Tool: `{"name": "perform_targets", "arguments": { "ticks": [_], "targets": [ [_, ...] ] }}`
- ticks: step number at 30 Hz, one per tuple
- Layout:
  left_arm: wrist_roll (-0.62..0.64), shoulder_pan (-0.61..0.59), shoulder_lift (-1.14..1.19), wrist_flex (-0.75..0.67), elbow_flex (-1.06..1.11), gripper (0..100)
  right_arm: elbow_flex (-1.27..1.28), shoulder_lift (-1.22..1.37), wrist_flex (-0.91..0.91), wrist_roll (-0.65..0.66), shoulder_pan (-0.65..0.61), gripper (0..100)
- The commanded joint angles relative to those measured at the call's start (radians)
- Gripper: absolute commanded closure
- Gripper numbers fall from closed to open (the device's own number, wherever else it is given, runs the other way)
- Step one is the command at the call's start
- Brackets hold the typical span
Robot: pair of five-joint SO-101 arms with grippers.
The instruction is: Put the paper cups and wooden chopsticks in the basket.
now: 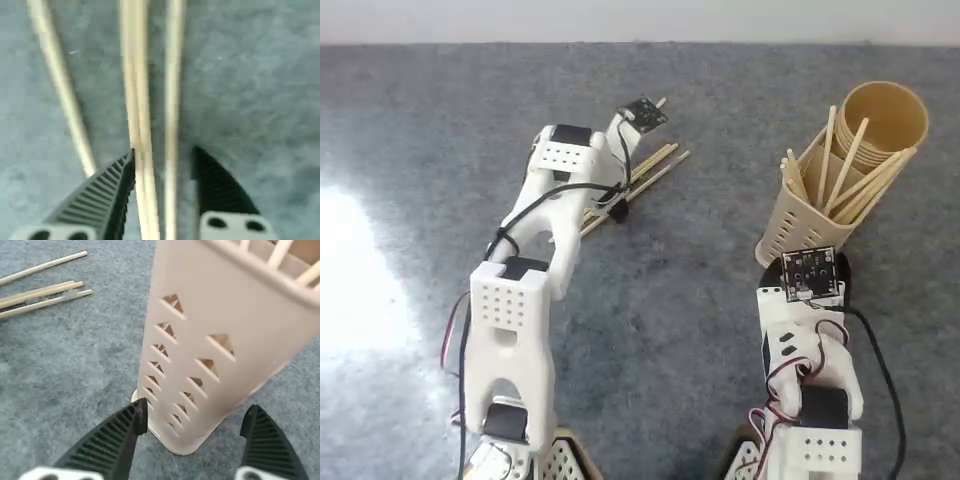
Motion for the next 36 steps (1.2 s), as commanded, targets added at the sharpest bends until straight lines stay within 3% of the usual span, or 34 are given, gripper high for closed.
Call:
{"name": "perform_targets", "arguments": {
  "ticks": [1,13,17,19,29,36],
  "targets": [
    [-0.025,0.017,0.021,0.077,-0.091,91,0.017,-0.008,-0.013,0.015,-0.019,69.6],
    [-0.029,0.023,0.327,0.416,-0.608,92,0.017,-0.007,-0.007,0.017,-0.042,69.6],
    [-0.025,0.012,0.374,0.440,-0.745,95,0.017,-0.007,-0.007,0.017,-0.042,69.6],
    [-0.025,0.018,0.387,0.440,-0.742,99,0.017,-0.007,-0.007,0.017,-0.042,69.6],
    [-0.026,0.086,0.321,0.440,-0.704,99,0.017,-0.007,-0.008,0.017,-0.042,69.6],
    [-0.023,0.181,0.157,0.440,-0.529,99,0.017,-0.007,-0.012,0.017,-0.041,69.6]
  ]
}}
